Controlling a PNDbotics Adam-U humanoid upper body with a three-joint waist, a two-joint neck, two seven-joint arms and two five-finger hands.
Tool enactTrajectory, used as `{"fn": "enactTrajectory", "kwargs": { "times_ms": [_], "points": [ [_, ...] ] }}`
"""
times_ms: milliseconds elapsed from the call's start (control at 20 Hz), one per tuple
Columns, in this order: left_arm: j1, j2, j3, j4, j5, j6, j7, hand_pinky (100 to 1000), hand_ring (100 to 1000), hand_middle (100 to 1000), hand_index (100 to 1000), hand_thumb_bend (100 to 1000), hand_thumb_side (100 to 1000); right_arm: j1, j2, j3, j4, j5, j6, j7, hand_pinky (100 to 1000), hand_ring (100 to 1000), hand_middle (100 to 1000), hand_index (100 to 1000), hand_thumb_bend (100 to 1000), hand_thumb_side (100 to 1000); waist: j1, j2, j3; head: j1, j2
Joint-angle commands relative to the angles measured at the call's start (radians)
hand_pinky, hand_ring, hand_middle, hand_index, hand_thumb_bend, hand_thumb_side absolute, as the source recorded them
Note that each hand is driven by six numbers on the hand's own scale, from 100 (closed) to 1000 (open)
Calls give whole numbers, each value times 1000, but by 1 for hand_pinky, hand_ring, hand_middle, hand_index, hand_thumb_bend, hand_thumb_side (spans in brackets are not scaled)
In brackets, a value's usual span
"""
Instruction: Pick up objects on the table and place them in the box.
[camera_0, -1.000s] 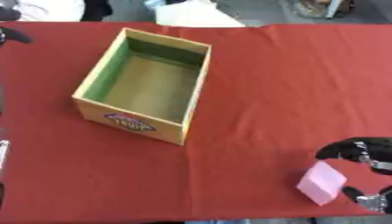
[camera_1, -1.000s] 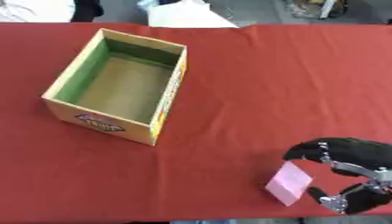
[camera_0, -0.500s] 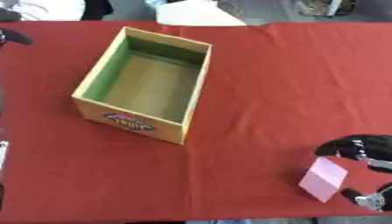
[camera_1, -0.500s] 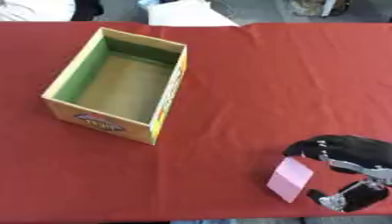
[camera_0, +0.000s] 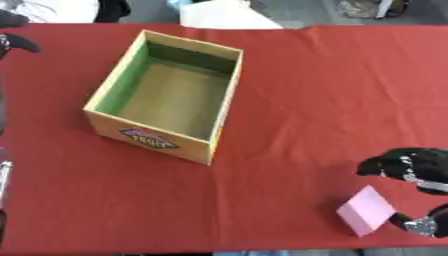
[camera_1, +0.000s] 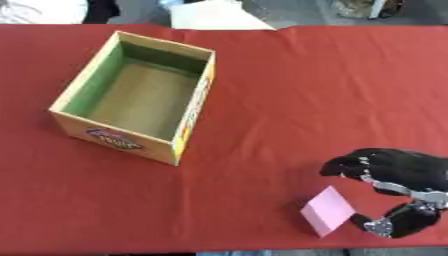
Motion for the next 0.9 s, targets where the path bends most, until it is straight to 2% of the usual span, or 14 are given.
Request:
{"fn": "enactTrajectory", "kwargs": {
  "times_ms": [50, 450, 650, 900],
  "points": [
    [-13, 12, 1, -17, -4, -1, -8, 529, 673, 584, 761, 100, 746, -1, -40, -23, -33, 18, 0, -24, 911, 899, 909, 970, 274, 271, -1, -14, -2, 3, 4],
    [-11, 11, 1, -17, -8, 3, -20, 528, 673, 583, 760, 100, 746, 7, -55, -22, -51, 10, -9, -25, 910, 892, 900, 967, 264, 283, -6, -17, -2, 3, 5],
    [-10, 11, 1, -17, -10, 3, -28, 527, 673, 583, 760, 100, 744, 8, -57, 1, -47, -44, -27, 42, 912, 886, 892, 972, 224, 306, -6, -16, 1, 0, 9],
    [-9, 9, 1, -17, -10, 6, -32, 527, 672, 583, 759, 100, 745, -12, -64, 14, -57, -115, -37, 119, 912, 885, 890, 971, 217, 314, -8, -17, 2, -3, 10]
  ]
}}
